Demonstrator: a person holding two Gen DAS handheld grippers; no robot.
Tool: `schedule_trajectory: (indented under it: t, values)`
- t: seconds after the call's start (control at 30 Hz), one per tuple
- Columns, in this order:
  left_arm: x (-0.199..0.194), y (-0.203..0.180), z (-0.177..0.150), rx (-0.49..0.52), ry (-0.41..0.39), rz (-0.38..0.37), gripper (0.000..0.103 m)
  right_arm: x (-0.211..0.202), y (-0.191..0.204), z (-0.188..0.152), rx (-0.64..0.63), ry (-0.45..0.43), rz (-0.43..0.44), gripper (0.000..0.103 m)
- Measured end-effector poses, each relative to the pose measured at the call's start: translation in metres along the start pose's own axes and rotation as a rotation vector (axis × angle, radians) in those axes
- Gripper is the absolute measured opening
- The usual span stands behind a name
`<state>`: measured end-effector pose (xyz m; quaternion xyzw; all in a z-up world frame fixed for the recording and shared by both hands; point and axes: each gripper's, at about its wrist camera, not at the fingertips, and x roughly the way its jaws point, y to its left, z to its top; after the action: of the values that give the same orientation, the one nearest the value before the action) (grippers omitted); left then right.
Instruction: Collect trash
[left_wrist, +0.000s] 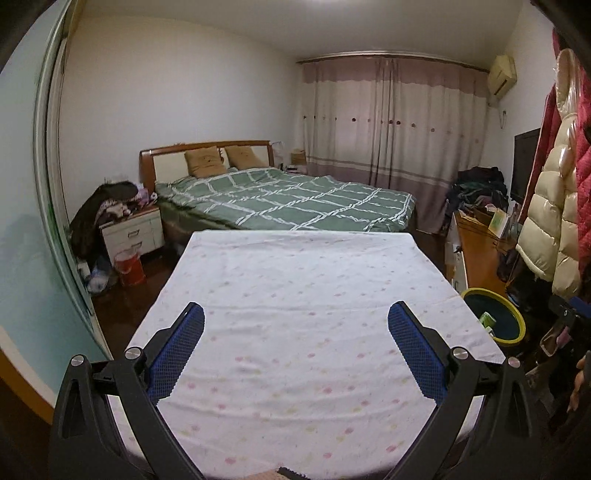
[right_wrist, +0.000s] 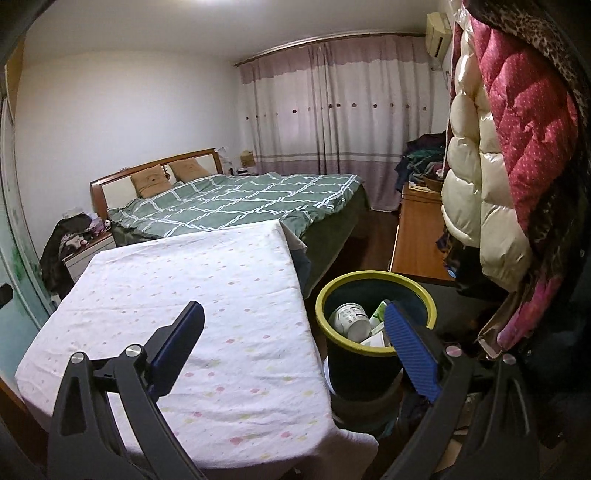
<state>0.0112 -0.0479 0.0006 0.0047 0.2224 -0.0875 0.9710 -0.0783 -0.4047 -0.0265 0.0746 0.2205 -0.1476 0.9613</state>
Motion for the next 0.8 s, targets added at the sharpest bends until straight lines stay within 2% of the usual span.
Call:
schedule_trajectory:
  t: [0.27,0.8]
  values:
    - [-0.008,-0.004,-0.012,-0.001,0.0,0.01,0.098,-0.011,0.003,-0.003,-0.011,-0.007,-0.01,0.094]
    - [0.0,-0.012,-0.011,0.015,0.017,0.014,0.098,-0.003,0.004,-0.007,-0.006,0.014,-0.01,0.094]
